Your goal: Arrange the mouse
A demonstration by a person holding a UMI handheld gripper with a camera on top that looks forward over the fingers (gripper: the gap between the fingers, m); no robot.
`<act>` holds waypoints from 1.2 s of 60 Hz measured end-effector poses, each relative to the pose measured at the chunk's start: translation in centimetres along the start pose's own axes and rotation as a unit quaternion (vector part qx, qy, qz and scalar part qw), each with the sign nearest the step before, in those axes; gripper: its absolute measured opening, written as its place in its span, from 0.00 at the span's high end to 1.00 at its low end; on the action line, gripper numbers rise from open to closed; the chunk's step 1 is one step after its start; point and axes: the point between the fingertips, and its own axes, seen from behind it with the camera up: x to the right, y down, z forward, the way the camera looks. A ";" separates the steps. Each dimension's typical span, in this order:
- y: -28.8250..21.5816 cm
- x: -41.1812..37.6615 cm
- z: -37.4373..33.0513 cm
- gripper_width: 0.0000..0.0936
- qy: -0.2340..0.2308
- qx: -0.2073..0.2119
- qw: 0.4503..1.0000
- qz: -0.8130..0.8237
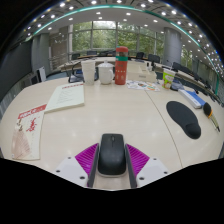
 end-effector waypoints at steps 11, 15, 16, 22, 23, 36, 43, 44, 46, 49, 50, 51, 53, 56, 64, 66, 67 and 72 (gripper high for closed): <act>-0.1 -0.4 0.2 0.60 -0.022 -0.010 1.000 -0.019; -0.1 -0.4 0.1 0.64 -0.029 -0.015 0.999 -0.032; -0.2 -0.3 0.0 0.65 -0.031 -0.015 0.999 -0.037; -2.4 0.2 -1.2 0.66 -0.044 0.001 0.997 -0.057; -3.1 0.4 -1.6 0.66 -0.046 0.007 0.997 -0.056; -16.2 8.3 -7.5 0.66 -0.061 0.107 0.992 -0.018; -21.2 16.2 -7.6 0.66 -0.048 0.138 0.989 -0.003; -21.6 17.4 -7.3 0.66 -0.046 0.138 0.989 -0.002; -21.9 19.5 -6.4 0.66 -0.041 0.136 0.990 -0.003; -22.0 22.7 -4.5 0.66 -0.032 0.125 0.992 -0.005; -21.5 23.7 -3.8 0.66 -0.029 0.119 0.992 -0.005; -21.2 24.6 -3.1 0.66 -0.028 0.114 0.993 -0.004; -20.1 26.0 -1.8 0.66 -0.026 0.108 0.994 -0.002; -19.0 28.3 0.9 0.66 -0.021 0.089 0.996 -0.005; -14.1 31.8 6.3 0.66 -0.016 0.041 0.999 -0.012; -13.0 32.3 7.3 0.66 -0.018 0.030 0.999 -0.012; -12.5 32.4 7.8 0.66 -0.018 0.027 0.999 -0.011; -10.6 33.1 9.5 0.65 -0.020 0.011 1.000 -0.007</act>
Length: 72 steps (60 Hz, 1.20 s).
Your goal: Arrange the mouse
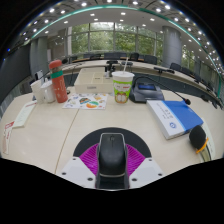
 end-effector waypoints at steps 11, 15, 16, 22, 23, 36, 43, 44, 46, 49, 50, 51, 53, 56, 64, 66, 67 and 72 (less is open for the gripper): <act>2.3 0.6 1.3 0.50 0.003 -0.020 1.000 0.009; 2.6 0.6 0.7 0.33 0.001 -0.029 1.000 -0.001; 2.7 0.5 0.4 0.25 0.000 -0.030 1.000 -0.002; 2.3 0.4 -1.8 0.10 0.003 -0.025 1.000 -0.004; 2.2 0.5 -2.3 0.08 0.006 -0.025 1.000 -0.004; 1.5 -0.4 -12.8 0.08 0.037 -0.002 0.999 0.001; 1.8 -1.7 -19.5 0.08 0.052 0.011 0.999 0.009; 2.0 -1.8 -20.5 0.08 0.054 0.013 0.998 0.011; 2.3 -2.2 -22.4 0.08 0.057 0.018 0.998 0.013; 2.7 -2.9 -25.2 0.08 0.062 0.026 0.998 0.013; 2.9 -3.1 -26.3 0.08 0.066 0.028 0.997 0.013; 3.1 -3.3 -27.1 0.08 0.068 0.029 0.997 0.012; 3.5 -3.7 -28.8 0.09 0.073 0.032 0.997 0.010; 4.1 -4.3 -31.2 0.08 0.080 0.036 0.996 0.009; 5.8 -6.1 -36.7 0.09 0.084 0.045 0.995 0.011; 6.1 -6.5 -37.7 0.08 0.085 0.047 0.995 0.010; 6.2 -6.7 -38.2 0.09 0.086 0.048 0.995 0.009; 6.7 -7.1 -40.3 0.09 0.091 0.055 0.994 0.006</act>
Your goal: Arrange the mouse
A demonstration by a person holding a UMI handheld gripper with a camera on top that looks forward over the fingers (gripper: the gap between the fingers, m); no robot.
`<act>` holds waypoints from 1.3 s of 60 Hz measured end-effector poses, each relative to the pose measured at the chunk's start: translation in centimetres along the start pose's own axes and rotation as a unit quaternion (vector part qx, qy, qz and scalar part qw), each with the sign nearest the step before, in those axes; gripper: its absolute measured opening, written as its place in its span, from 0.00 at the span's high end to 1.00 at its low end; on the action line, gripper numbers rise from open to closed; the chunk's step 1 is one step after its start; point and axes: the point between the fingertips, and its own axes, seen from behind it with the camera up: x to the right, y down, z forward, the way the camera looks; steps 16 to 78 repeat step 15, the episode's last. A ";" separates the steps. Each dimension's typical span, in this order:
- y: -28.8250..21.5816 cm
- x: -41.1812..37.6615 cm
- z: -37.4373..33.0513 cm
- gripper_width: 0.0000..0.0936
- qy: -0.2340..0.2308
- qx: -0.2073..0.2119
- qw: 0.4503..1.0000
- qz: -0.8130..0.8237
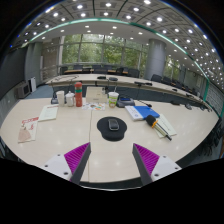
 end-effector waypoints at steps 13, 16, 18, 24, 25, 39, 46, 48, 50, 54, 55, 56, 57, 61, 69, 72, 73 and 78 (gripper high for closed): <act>0.5 -0.1 -2.3 0.09 0.008 0.008 1.000 0.002; 0.5 -0.1 -2.4 0.09 0.009 0.007 1.000 0.001; 0.5 -0.1 -2.4 0.09 0.009 0.007 1.000 0.001; 0.5 -0.1 -2.4 0.09 0.009 0.007 1.000 0.001; 0.5 -0.1 -2.4 0.09 0.009 0.007 1.000 0.001; 0.5 -0.1 -2.4 0.09 0.009 0.007 1.000 0.001; 0.5 -0.1 -2.4 0.09 0.009 0.007 1.000 0.001; 0.5 -0.1 -2.4 0.09 0.009 0.007 1.000 0.001; 0.5 -0.1 -2.4 0.09 0.009 0.007 1.000 0.001; 0.5 -0.1 -2.4 0.09 0.009 0.007 1.000 0.001; 0.5 -0.1 -2.4 0.09 0.009 0.007 1.000 0.001; 0.5 -0.1 -2.4 0.09 0.009 0.007 1.000 0.001; 0.5 -0.1 -2.4 0.09 0.009 0.007 1.000 0.001; 0.5 -0.1 -2.4 0.09 0.009 0.007 1.000 0.001; 0.5 -0.1 -2.4 0.09 0.009 0.007 1.000 0.001; 0.5 -0.1 -2.4 0.09 0.009 0.007 1.000 0.001; 0.5 -0.1 -2.4 0.09 0.009 0.007 1.000 0.001; 0.5 -0.1 -2.4 0.09 0.009 0.007 1.000 0.001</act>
